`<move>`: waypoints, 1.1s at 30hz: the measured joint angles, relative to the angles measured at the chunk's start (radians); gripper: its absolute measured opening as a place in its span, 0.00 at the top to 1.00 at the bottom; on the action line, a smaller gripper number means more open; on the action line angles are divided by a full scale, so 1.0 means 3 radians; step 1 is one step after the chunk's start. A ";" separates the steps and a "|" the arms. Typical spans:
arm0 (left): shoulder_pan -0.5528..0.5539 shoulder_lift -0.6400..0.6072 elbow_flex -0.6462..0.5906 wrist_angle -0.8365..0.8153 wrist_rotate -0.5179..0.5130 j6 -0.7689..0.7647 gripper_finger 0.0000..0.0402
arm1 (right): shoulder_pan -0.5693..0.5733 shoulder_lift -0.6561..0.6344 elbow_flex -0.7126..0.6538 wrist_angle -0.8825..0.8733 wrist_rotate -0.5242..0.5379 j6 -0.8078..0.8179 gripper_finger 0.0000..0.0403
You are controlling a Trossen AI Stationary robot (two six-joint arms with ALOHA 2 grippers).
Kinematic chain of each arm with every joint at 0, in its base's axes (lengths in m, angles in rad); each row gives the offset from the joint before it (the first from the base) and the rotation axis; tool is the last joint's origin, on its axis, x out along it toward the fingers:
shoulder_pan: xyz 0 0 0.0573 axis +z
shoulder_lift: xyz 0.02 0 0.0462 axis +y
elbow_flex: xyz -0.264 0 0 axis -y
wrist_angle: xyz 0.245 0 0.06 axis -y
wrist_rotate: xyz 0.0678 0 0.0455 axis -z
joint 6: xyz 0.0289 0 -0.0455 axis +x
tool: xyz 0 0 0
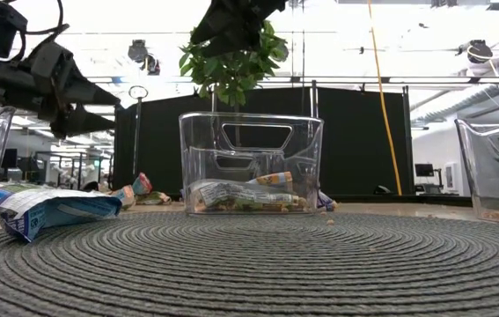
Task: Pick and place Granola Bars by type
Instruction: Put the top red granola bar into the right transparent bin
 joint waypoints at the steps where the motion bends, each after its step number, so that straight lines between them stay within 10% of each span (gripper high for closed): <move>1: 0.0000 -0.0001 0.0034 0.0006 0.0029 0.0016 0.06 | 0.0002 -0.0012 0.0000 -0.0004 -0.0004 0.0029 0.38; 17: 0.0000 0.0495 0.1388 -0.1001 -0.0330 0.0296 0.06 | 0.0127 -0.0665 0.0000 0.0153 0.0259 -0.0163 0.38; 33: 0.0408 0.1761 0.2686 -0.1945 -0.0718 -0.1120 0.06 | 0.0151 -0.1656 0.0000 0.0083 0.0237 -0.0227 0.38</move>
